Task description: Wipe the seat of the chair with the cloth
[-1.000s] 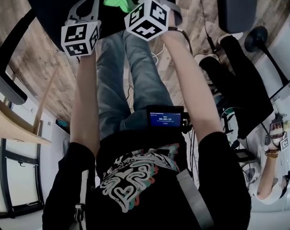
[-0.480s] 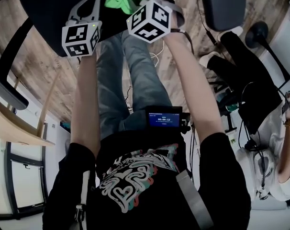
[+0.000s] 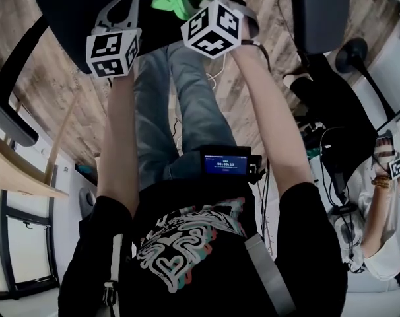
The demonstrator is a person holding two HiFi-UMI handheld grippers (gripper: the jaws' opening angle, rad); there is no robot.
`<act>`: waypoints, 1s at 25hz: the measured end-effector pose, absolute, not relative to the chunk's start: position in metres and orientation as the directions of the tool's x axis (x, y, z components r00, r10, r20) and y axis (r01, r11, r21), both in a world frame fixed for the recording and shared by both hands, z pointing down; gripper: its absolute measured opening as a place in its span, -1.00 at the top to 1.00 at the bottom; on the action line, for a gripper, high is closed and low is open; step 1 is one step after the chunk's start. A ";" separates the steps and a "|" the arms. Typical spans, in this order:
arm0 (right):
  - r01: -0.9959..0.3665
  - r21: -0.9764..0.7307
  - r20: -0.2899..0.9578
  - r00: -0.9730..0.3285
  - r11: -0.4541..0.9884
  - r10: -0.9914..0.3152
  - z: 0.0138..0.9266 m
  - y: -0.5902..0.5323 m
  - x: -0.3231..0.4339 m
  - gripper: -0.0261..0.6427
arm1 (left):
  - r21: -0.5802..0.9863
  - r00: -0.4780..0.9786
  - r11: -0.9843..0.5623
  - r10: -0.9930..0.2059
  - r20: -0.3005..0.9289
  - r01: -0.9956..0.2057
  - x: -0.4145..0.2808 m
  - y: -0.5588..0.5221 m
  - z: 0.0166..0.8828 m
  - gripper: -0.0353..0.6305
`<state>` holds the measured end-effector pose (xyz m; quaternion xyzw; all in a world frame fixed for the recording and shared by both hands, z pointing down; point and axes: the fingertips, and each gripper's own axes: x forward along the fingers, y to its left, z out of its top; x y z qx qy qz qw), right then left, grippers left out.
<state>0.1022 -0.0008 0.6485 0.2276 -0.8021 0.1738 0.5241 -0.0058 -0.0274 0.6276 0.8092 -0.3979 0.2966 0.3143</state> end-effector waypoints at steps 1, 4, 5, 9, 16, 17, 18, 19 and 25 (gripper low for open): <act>-0.542 -0.041 0.920 -0.348 0.840 -0.180 0.649 0.000 0.101 0.61 | 0.273 0.503 -0.479 -0.459 0.732 -0.834 -0.008 -0.025 0.628 0.90; -0.530 -0.043 0.918 -0.355 0.847 -0.175 0.649 -0.001 0.098 0.61 | 0.273 0.489 -0.457 -0.466 0.737 -0.846 -0.017 -0.021 0.628 0.90; -0.530 -0.052 0.915 -0.364 0.846 -0.172 0.648 -0.002 0.097 0.61 | 0.272 0.486 -0.451 -0.470 0.737 -0.850 -0.020 -0.021 0.627 0.90; -0.513 -0.083 0.906 -0.395 0.854 -0.149 0.649 -0.003 0.088 0.61 | 0.275 0.478 -0.432 -0.484 0.733 -0.859 -0.025 -0.014 0.623 0.90; -0.459 -0.095 0.903 -0.413 0.883 -0.117 0.653 0.000 0.055 0.61 | 0.271 0.444 -0.380 -0.508 0.738 -0.884 -0.045 -0.002 0.621 0.90; -0.452 -0.097 0.902 -0.416 0.887 -0.114 0.654 0.000 0.050 0.61 | 0.268 0.438 -0.373 -0.513 0.738 -0.888 -0.050 -0.002 0.620 0.90; -0.444 -0.099 0.901 -0.420 0.891 -0.109 0.654 0.000 0.044 0.61 | 0.265 0.431 -0.365 -0.519 0.738 -0.892 -0.055 -0.002 0.619 0.90; -0.436 -0.104 0.900 -0.424 0.894 -0.102 0.655 0.000 0.038 0.61 | 0.261 0.424 -0.357 -0.524 0.738 -0.897 -0.060 -0.002 0.619 0.90; -0.392 -0.144 0.883 -0.466 0.909 -0.061 0.655 0.002 0.009 0.61 | 0.245 0.380 -0.305 -0.550 0.744 -0.920 -0.087 0.002 0.614 0.90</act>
